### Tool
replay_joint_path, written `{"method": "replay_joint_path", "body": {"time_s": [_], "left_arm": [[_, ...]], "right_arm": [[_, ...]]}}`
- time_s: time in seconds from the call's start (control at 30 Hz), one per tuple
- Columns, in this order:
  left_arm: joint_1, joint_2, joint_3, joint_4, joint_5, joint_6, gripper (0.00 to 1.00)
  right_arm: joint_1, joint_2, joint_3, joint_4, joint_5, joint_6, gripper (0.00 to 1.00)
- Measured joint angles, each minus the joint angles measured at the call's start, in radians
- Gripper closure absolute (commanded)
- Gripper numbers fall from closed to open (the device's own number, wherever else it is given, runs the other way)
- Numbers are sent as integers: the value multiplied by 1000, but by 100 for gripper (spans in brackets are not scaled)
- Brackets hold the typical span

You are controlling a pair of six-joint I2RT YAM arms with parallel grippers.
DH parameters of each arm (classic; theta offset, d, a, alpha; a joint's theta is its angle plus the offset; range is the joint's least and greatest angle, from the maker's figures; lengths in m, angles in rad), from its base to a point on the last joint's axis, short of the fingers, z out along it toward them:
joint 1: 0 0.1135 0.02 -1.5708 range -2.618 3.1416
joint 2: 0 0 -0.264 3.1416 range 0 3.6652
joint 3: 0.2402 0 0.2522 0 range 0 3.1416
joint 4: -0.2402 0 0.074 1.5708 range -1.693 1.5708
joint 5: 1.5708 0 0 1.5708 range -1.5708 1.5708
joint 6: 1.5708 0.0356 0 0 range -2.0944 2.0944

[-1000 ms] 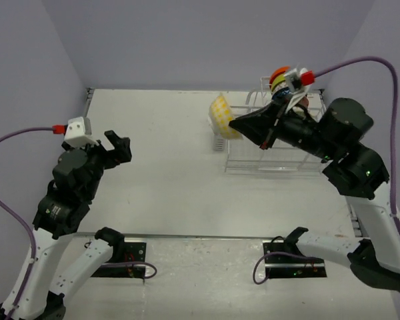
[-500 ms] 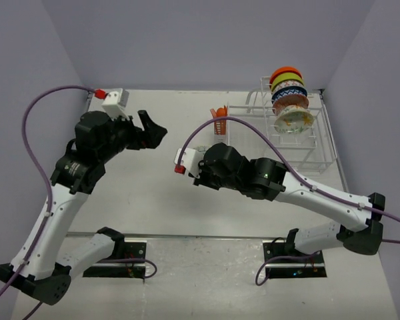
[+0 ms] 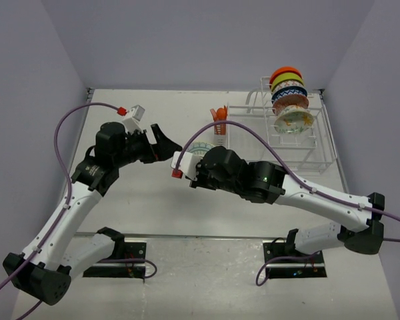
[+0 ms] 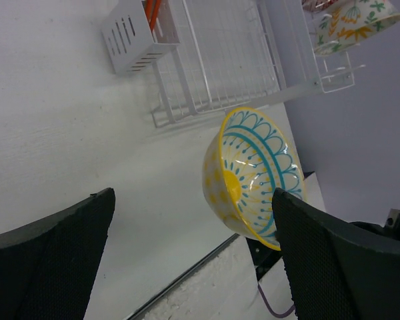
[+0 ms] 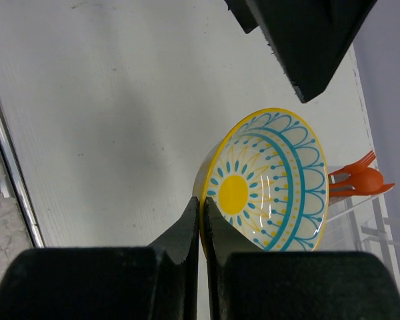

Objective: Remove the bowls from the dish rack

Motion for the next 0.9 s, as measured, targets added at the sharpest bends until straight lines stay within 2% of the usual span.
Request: {"method": "replay_joint_path", "body": {"time_s": [0.13,0.27,0.5,0.57,0.6,0.63,0.67,0.9], "left_arm": [[0,-29,-8,33,-21,-47,2],[-2,-4,-16,64,-24,-63,12],[-37,75,-44,79,-48,-73,39],[-45,82,-51,76,-66,-74,52],[-48,84,-55,77,-74,-74,63],[-51,85,-57,77,-80,-75,78],[-53,87,-58,80,-82,-78,100],[-65,96,-58,87,-121,-75,100]], "right_arm": [[12,35,1,0,22,-5,100],[40,76,9,-1,51,-18,100],[52,155,85,-1,112,-36,100],[53,168,95,1,134,-44,100],[54,173,98,2,146,-49,100],[56,176,98,5,154,-54,100],[58,180,98,9,154,-59,100],[74,205,99,34,167,-69,100]]}}
